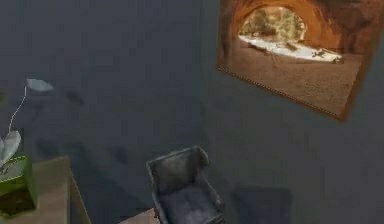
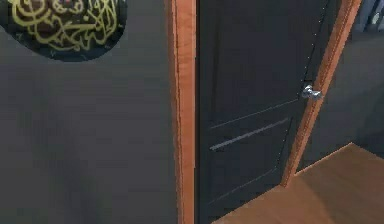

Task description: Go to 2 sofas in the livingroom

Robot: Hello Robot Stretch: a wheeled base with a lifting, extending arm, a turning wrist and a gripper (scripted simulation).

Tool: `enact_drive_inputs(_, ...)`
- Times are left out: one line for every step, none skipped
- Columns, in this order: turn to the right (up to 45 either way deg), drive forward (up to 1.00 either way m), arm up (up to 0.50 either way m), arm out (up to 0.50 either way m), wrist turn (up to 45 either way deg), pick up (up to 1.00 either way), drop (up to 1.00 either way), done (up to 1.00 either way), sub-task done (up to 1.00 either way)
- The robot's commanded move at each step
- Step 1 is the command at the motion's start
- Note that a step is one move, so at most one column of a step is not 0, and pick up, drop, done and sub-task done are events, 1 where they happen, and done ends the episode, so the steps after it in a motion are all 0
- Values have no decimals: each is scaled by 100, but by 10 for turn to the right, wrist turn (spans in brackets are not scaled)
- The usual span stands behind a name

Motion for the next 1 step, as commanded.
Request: enact_drive_inputs(0,0,0,0,0,0,0,100,0)
